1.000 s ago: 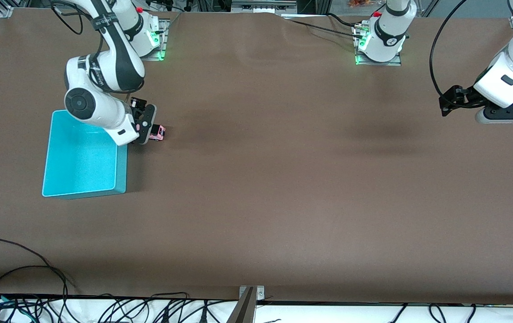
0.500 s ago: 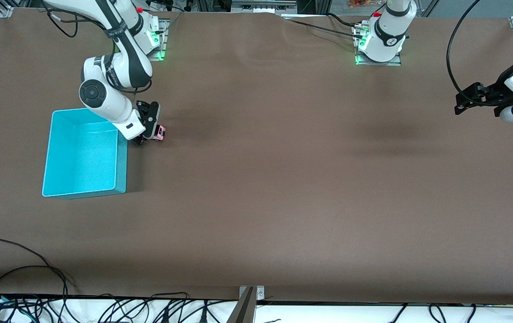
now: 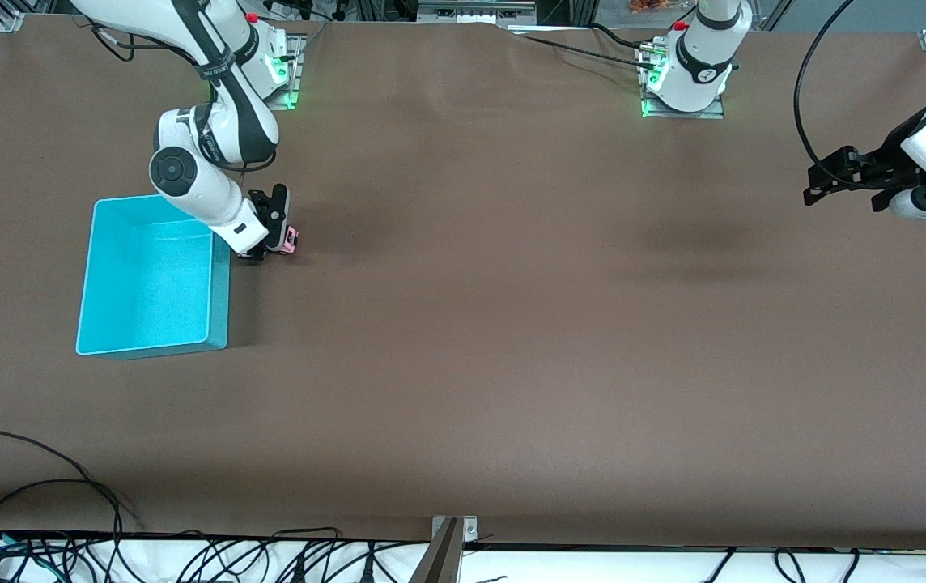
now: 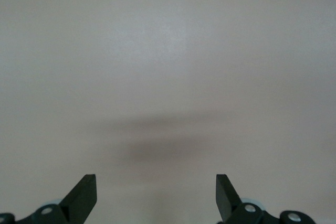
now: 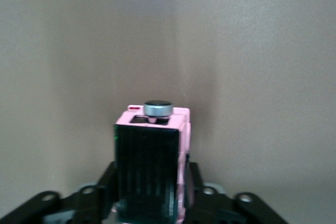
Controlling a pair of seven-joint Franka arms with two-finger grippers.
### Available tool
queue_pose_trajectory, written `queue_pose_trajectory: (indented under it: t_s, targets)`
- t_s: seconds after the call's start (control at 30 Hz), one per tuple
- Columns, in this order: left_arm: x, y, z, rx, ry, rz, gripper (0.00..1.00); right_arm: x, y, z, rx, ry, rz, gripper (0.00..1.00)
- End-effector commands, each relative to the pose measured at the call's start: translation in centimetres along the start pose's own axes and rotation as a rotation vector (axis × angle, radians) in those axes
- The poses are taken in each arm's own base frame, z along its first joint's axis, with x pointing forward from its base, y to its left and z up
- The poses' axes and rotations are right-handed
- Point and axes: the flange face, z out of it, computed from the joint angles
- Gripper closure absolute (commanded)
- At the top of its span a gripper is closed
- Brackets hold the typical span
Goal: Wind and store pink jeep toy
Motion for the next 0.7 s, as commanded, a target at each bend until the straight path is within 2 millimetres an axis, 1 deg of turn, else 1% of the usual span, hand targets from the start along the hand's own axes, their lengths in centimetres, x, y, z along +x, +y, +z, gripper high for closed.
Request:
queue_pose_trajectory:
  t_s: [0.0,0.13,0.33,0.47,0.5,0.6,0.63,0.67]
  targets:
    - [0.2,0.3,-0.6,-0.014,0.005,0.013,0.0,0.0,0.2,-1.1,-0.028,0.017,-0.025,0.78]
    - [0.3,0.3,-0.4,-0.015,0.001,0.013,0.0,0.3,0.6,-2.6,-0.057,0.027,-0.017,0.78]
    - [0.5,0.2,-0.3,-0.015,0.001,0.013,0.0,1.4,2.0,-6.3,-0.082,0.042,-0.023,0.78]
    - [0.5,0.2,-0.3,-0.015,0.001,0.013,0.0,2.1,3.4,-9.4,-0.04,0.077,0.009,0.77]
    - [0.5,0.2,-0.3,-0.015,0.001,0.013,0.0,2.2,3.9,-10.6,-0.024,0.092,0.023,0.77]
    - [0.5,0.2,-0.3,-0.015,0.001,0.013,0.0,1.9,5.2,-13.5,0.023,0.101,0.034,0.77]
    - [0.5,0.2,-0.3,-0.015,0.001,0.013,0.0,1.3,5.8,-14.9,0.041,0.101,0.042,0.77]
    - [0.5,0.3,-0.3,-0.015,0.001,0.014,0.0,0.8,6.2,-15.9,0.052,0.101,0.048,0.77]
